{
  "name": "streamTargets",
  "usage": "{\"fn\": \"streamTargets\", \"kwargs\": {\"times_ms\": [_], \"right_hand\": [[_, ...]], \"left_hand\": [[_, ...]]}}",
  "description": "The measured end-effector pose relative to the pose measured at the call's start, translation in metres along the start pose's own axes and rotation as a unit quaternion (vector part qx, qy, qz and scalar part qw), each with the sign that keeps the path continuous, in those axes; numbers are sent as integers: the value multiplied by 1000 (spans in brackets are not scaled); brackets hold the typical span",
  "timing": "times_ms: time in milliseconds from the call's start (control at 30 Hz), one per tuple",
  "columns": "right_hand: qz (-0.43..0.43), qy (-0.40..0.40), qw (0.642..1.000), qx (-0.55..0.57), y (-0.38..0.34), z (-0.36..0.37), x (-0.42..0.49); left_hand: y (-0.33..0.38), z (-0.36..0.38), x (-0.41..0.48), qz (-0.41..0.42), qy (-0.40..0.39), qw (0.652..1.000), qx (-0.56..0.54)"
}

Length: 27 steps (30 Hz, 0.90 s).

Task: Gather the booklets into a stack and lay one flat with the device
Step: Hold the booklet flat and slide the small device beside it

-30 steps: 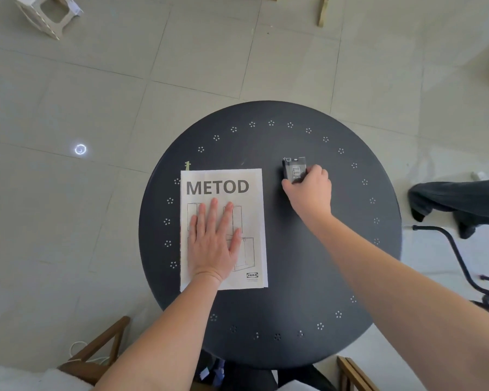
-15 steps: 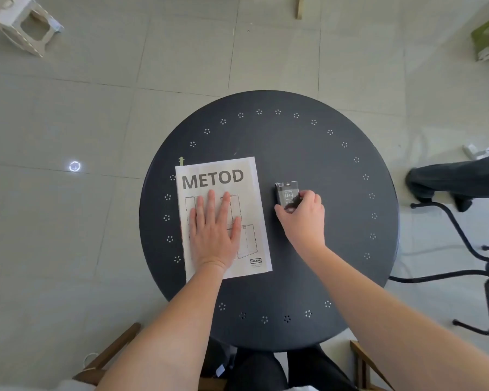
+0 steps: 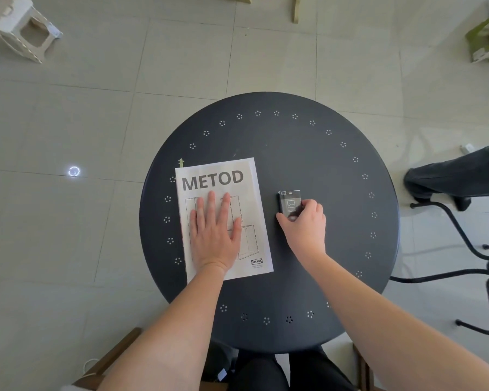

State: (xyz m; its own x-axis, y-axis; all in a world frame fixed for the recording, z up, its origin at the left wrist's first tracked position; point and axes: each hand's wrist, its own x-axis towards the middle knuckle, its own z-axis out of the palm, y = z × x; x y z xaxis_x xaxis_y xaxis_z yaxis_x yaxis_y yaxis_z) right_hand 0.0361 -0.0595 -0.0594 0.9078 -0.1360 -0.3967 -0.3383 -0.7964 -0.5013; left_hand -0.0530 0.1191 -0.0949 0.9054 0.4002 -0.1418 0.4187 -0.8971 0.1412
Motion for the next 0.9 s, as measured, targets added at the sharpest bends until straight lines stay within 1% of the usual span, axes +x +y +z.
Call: {"fn": "streamTargets", "kwargs": {"times_ms": [533,667,800,900], "right_hand": [[8,-19,1000,-11,0,-6,1],[-1,-27,1000,-16,9,-16,-6],[-10,-42,999,-32,20,-37,-21],[-7,-78,995,-57,31,-55,-35]], "left_hand": [[-1,2,-1,-3,-8,1000,-2],[-2,-4,-1,-12,-19,999,-26],[-1,-17,0,-22,-69,995,-72],[1,-29,0,-25,-107,991,-71]]}}
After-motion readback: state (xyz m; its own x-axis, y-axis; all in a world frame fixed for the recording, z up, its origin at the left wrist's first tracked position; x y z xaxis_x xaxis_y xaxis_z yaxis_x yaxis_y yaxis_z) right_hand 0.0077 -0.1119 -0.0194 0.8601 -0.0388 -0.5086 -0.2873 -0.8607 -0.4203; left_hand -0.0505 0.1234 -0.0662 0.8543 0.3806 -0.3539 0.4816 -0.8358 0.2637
